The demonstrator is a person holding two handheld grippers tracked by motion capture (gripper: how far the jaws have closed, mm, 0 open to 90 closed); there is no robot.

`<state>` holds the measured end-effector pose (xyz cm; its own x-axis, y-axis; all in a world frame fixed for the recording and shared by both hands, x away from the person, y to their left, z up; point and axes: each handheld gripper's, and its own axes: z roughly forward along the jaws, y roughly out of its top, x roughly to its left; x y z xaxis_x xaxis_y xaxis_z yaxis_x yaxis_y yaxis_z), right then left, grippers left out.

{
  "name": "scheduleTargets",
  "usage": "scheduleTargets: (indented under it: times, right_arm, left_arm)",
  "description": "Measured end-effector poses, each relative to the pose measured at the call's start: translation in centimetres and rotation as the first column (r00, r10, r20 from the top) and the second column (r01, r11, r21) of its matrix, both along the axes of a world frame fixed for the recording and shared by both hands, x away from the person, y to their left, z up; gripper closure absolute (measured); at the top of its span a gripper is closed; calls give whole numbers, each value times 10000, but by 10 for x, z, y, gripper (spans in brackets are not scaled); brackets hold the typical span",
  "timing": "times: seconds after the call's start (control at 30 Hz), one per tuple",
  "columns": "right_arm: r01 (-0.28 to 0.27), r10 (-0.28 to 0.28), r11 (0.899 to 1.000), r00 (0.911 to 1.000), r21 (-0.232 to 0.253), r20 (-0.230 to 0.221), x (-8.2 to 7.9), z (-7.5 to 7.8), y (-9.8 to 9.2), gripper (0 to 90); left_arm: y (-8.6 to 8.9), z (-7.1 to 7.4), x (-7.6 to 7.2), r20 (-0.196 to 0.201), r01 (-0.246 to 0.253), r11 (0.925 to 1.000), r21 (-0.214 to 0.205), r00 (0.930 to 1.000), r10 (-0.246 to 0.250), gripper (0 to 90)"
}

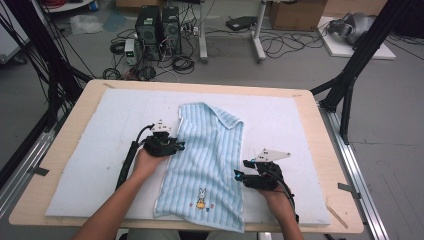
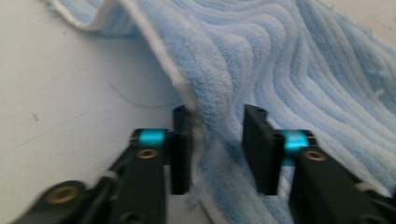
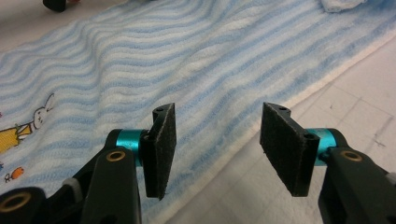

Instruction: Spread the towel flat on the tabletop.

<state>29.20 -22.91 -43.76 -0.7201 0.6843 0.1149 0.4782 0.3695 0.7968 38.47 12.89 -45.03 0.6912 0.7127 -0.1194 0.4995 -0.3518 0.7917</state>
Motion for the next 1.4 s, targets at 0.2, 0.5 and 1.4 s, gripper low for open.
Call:
scheduleTargets:
  times: [0.2, 0.5, 1.4]
  right_arm:
    - [-58, 58, 10000, 9999, 66, 125, -1, 1, 7, 457]
    - [51, -43, 9997, 9994, -239, 337, 5, 2, 21, 482]
    - [-1689, 1555, 9819, 9772, -855, -1444, 3, -1, 38, 702]
  left_arm:
    - [8, 3, -14, -23, 189, 9990, 407, 9998, -188, 825]
    - [36, 3, -46, -171, 402, 9992, 76, 9991, -401, 844]
    - [75, 0, -56, -351, -81, 9929, -1187, 9994, 40, 767]
